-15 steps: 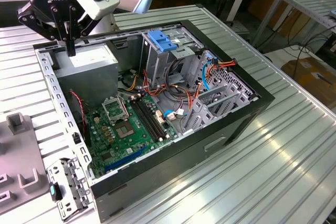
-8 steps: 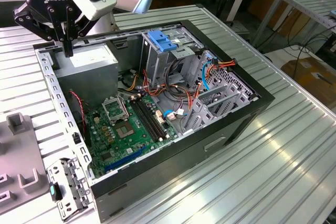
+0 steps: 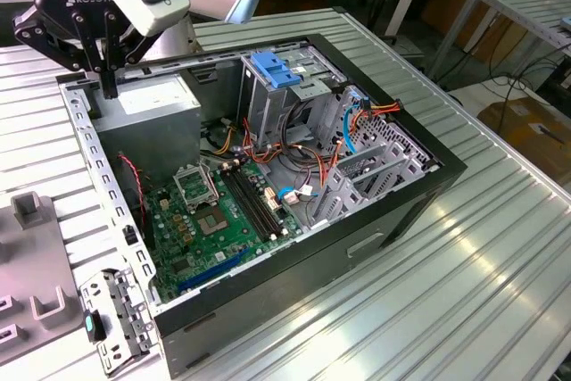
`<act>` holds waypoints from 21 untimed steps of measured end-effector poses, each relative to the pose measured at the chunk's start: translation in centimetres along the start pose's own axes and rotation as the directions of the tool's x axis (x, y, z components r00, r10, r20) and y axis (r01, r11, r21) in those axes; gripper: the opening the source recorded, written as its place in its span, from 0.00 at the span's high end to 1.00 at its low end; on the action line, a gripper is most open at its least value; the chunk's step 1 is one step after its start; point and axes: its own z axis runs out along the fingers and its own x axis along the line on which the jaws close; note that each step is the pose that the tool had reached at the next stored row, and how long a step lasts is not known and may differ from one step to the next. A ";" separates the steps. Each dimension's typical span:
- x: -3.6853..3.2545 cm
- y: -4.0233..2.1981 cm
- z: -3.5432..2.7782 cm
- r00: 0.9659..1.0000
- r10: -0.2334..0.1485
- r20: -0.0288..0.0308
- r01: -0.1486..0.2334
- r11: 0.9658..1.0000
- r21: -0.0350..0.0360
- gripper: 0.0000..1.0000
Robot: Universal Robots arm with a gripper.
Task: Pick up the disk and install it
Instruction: 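Reach for the disk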
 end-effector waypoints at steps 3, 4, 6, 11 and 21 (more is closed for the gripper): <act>0.32 -0.03 0.01 1.000 0.000 0.000 0.000 1.000 0.000 0.89; 0.40 -0.03 0.02 1.000 0.000 -0.001 0.000 1.000 0.000 0.89; 0.64 -0.05 0.02 1.000 0.000 -0.001 0.000 1.000 0.000 0.89; 1.96 -0.02 0.06 1.000 0.000 -0.001 0.000 1.000 0.000 0.89; 4.72 -0.06 0.13 1.000 0.000 -0.002 0.000 1.000 0.000 0.89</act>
